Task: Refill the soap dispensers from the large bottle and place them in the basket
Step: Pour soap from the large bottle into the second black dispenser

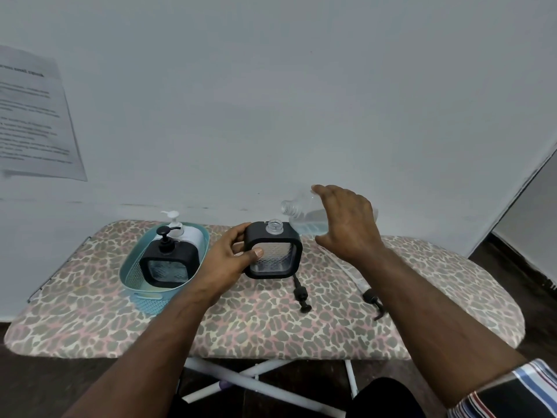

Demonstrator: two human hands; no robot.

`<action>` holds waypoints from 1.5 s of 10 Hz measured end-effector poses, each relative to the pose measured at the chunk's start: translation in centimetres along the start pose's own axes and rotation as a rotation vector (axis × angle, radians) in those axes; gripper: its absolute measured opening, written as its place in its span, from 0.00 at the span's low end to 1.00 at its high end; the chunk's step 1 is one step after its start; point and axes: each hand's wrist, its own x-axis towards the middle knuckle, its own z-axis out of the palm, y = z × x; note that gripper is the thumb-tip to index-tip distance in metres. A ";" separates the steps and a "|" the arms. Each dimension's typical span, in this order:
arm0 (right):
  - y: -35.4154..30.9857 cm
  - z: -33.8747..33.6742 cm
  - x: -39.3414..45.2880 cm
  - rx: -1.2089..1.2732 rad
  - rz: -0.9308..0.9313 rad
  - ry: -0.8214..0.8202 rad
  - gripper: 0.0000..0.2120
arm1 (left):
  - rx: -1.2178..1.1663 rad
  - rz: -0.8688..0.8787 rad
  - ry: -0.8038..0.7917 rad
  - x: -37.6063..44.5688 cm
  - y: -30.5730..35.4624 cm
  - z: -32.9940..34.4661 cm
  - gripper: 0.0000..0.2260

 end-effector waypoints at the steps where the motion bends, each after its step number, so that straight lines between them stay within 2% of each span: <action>1: 0.2 0.1 0.3 -0.028 -0.017 0.002 0.43 | 0.004 0.005 0.005 0.1 0.0 0.0 0.22; 15: 1.0 0.2 1.8 -0.212 -0.135 -0.061 0.49 | 0.038 0.004 0.013 1.0 -0.4 0.2 0.22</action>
